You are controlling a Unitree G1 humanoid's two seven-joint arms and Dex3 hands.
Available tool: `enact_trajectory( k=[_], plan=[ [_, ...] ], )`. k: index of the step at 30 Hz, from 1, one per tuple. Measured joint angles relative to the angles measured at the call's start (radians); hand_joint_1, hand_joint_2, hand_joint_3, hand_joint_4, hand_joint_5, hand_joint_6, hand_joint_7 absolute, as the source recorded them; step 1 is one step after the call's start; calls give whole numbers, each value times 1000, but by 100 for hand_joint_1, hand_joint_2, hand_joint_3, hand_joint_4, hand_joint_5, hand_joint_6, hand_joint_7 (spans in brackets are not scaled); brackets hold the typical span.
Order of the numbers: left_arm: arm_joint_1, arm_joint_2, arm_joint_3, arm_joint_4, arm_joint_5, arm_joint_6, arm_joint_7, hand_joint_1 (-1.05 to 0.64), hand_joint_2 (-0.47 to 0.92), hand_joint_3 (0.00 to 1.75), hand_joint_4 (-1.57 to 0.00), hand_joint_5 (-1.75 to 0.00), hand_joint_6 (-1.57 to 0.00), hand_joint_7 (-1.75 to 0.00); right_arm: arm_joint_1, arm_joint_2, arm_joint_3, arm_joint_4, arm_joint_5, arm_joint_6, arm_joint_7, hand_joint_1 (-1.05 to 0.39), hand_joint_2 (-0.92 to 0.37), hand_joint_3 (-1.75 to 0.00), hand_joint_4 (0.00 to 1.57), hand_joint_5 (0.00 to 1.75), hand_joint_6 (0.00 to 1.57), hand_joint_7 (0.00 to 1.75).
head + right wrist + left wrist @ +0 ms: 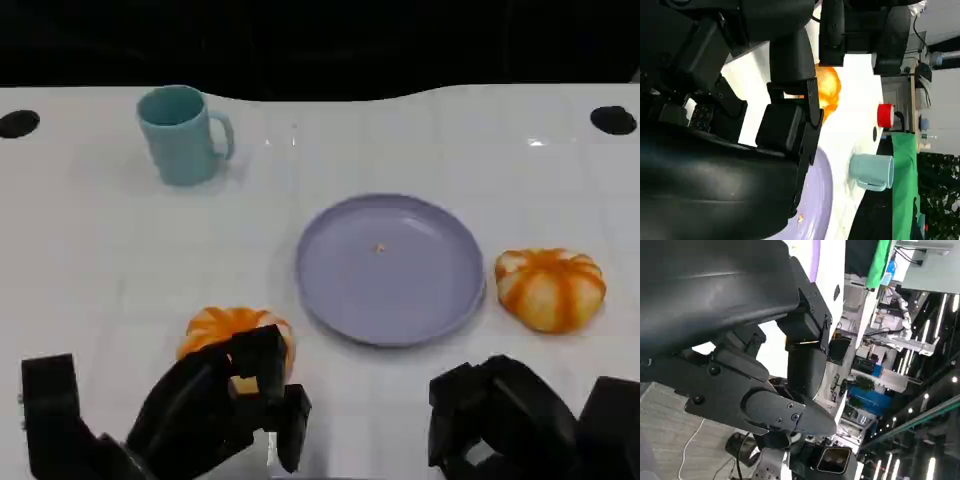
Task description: Grasp the bread from the table and place it into the plate.
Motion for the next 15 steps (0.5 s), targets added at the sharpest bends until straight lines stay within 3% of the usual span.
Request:
enact_trajectory(
  k=[15],
  plan=[
    [0,0,0,-1,7,0,2,-72,91,9,-94,-175,-75,-174,-1,0,0,0,-2,0,-6,-105,-16,-118,157,124,157,94]
  ],
)
